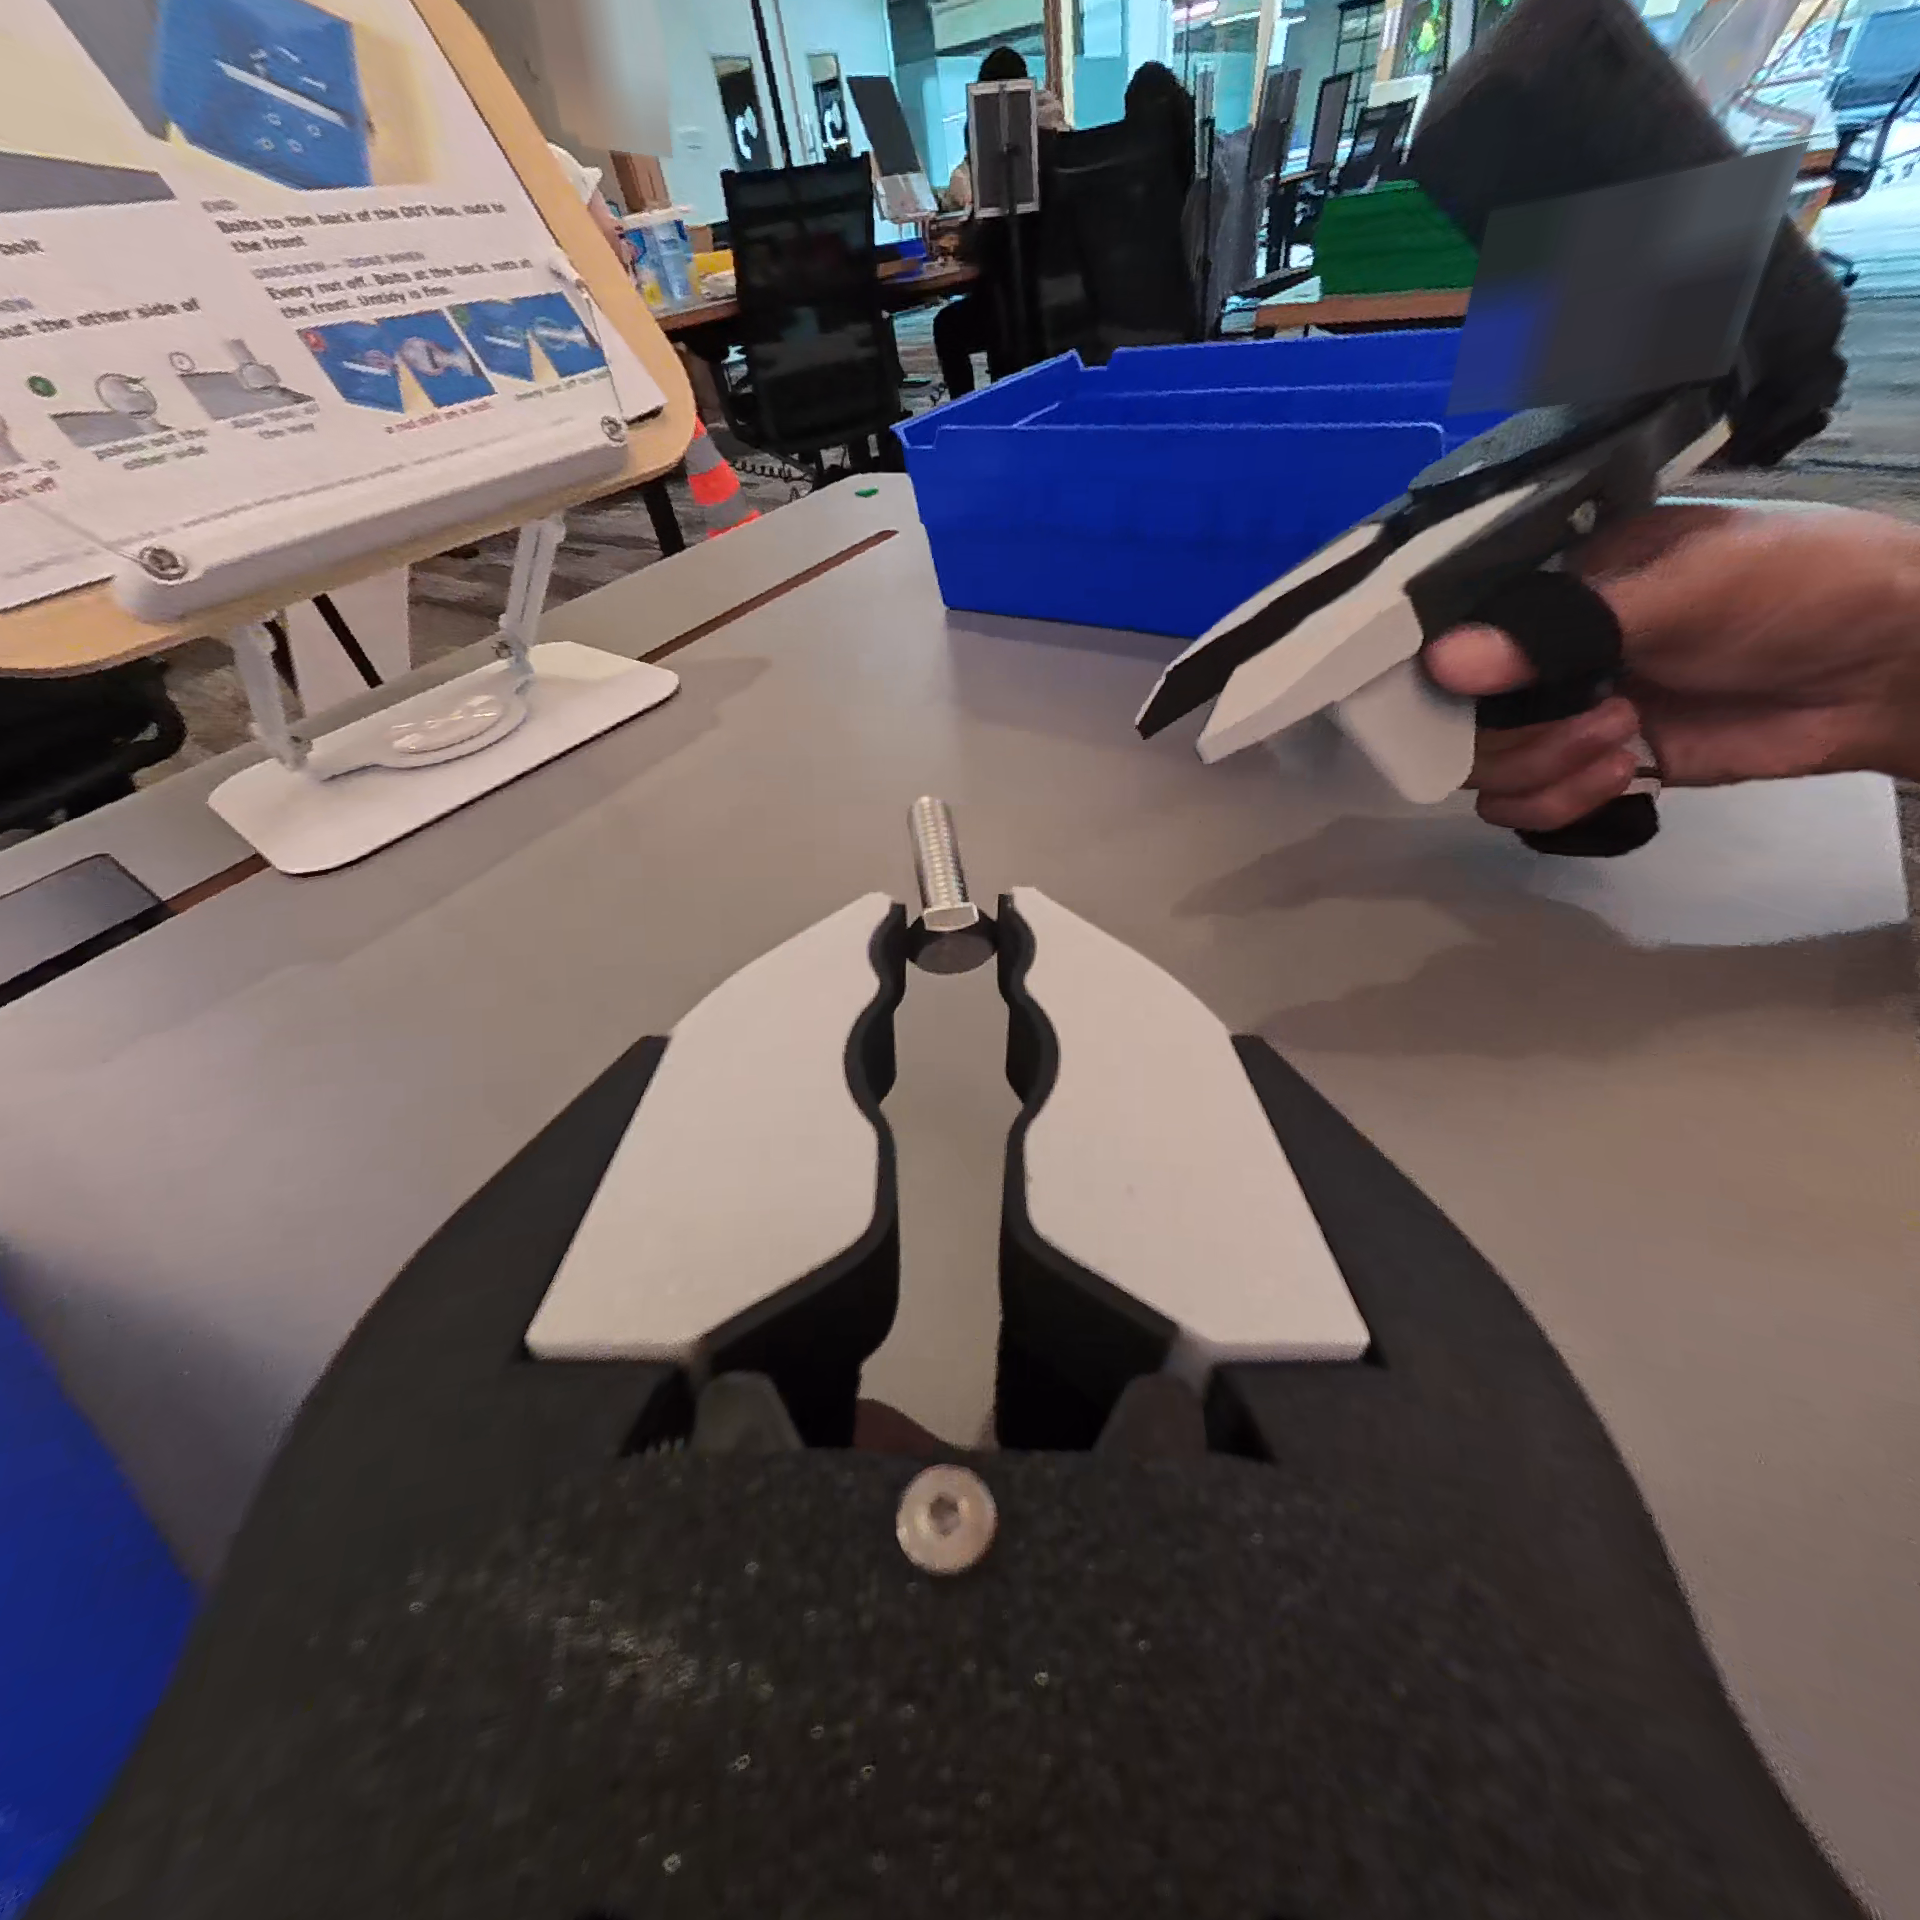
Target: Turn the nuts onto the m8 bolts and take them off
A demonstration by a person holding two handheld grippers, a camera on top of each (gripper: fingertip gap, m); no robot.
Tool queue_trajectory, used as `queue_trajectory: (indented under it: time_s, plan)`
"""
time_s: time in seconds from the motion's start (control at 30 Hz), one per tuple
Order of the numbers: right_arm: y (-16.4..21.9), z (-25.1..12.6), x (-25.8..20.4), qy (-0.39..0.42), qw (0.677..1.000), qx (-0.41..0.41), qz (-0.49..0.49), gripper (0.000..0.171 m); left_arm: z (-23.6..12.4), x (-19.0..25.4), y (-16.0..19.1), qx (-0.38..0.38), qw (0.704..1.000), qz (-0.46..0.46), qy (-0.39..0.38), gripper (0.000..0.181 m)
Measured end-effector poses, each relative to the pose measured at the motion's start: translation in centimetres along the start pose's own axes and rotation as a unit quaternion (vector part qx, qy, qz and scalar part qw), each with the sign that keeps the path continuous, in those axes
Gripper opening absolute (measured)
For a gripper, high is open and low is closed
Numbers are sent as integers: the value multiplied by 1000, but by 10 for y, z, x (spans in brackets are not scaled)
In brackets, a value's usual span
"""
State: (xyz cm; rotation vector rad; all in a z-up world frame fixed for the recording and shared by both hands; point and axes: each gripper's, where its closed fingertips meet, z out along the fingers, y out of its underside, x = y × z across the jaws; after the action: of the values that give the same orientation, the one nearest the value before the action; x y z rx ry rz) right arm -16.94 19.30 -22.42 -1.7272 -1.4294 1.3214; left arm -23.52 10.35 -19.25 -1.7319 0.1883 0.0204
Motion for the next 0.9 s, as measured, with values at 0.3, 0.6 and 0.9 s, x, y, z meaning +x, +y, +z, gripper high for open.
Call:
queue_trajectory:
  time_s: [0.3,0.6,0.9]
  plan:
    - [10,46,48,142,962,-168,-159,39,-6,-4,-5,17,999,-45,2,16]
    - [13,77,66,153,944,-244,-162,32,-7,-2,-8,22,998,-55,18,16]
    - [15,79,62,132,950,-243,-147,14,-7,4,-10,18,997,-59,39,16]
